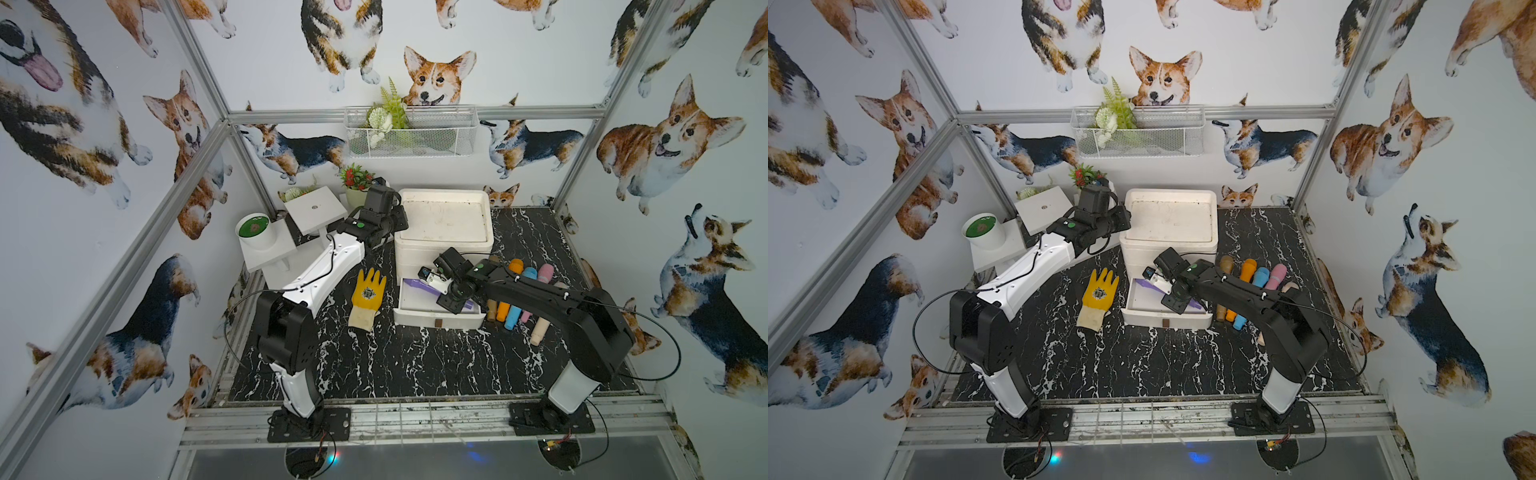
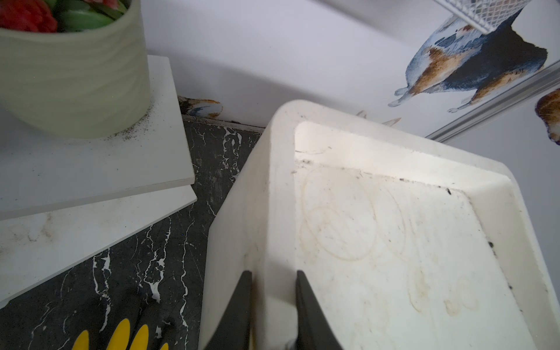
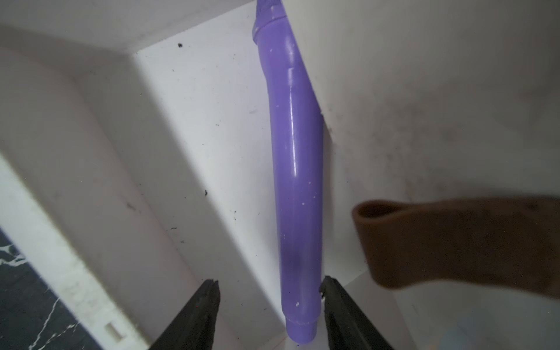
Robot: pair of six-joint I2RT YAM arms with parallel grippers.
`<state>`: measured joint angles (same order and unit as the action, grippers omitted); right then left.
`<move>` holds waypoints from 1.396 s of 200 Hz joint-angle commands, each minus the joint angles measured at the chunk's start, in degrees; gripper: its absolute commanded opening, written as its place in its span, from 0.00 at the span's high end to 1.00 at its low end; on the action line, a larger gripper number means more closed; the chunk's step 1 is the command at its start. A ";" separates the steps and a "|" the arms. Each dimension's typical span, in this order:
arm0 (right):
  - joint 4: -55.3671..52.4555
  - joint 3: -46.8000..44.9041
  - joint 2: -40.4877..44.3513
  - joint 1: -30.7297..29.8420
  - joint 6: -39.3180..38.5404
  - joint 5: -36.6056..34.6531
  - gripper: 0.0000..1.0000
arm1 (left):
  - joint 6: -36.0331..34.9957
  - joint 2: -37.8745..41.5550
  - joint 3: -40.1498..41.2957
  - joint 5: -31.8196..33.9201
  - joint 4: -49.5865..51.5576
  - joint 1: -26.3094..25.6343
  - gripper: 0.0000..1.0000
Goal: Take the microphone out of the drawer
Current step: Pick up the microphone from the drawer.
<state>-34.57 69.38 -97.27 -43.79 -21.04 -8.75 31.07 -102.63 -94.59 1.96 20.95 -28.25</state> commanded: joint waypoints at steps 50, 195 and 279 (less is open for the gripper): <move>5.30 0.51 -6.15 0.08 -2.30 -0.66 0.39 | 2.71 -1.01 0.58 -2.04 16.04 0.30 0.84; 2.34 2.16 -13.42 1.95 -2.87 5.53 0.74 | 2.72 -1.68 0.44 -1.82 16.49 0.30 0.84; 1.31 1.37 -7.97 0.02 -5.06 1.43 1.00 | 2.95 -2.49 -0.07 -1.91 16.24 0.30 0.84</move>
<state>-31.48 71.26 -107.20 -43.16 -24.23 -6.15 30.87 -103.53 -95.37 1.72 21.89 -28.21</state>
